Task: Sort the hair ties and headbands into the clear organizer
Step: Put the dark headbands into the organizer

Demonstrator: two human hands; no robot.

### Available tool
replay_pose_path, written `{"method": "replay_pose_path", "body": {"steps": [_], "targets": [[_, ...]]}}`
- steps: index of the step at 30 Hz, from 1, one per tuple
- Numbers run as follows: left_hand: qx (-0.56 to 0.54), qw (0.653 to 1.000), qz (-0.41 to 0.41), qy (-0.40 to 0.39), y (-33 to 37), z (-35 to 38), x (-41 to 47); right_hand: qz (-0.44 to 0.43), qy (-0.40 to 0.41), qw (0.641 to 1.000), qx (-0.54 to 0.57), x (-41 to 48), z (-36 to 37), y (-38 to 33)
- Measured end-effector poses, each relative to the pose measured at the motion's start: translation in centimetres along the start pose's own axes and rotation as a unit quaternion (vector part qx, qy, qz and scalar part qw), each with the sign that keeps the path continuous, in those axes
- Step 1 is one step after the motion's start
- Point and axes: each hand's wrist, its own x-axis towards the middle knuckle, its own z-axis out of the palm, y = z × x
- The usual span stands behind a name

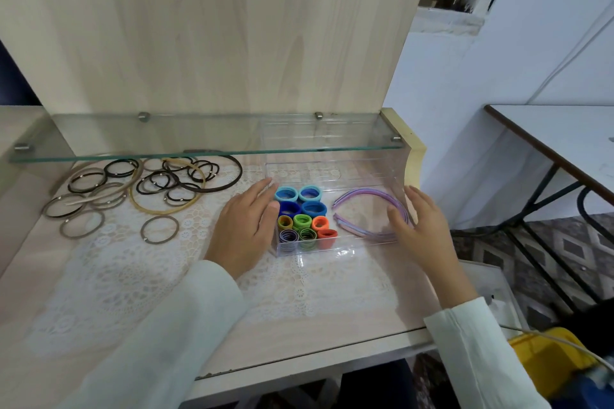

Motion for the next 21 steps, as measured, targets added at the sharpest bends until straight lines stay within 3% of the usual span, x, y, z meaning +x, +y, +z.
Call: {"method": "replay_pose_path", "body": {"steps": [8, 14, 18, 21], "targets": [[0.092, 0.986, -0.027, -0.138, 1.4, -0.3, -2.8, 0.054, -0.066, 0.994, 0.067, -0.7, -1.6, 0.7], [0.143, 0.971, -0.05, -0.186, 2.5, -0.5, -3.7, 0.084, -0.111, 0.982, 0.126, -1.0, -1.9, 1.2], [0.148, 0.967, -0.055, -0.2, 2.4, -0.3, -4.1, 0.084, -0.123, 0.984, 0.101, -0.9, -1.8, 1.9], [0.23, 0.952, -0.041, -0.198, 2.7, -0.4, -4.1, 0.07, -0.125, 0.989, 0.043, -0.8, -1.7, 2.0]]}}
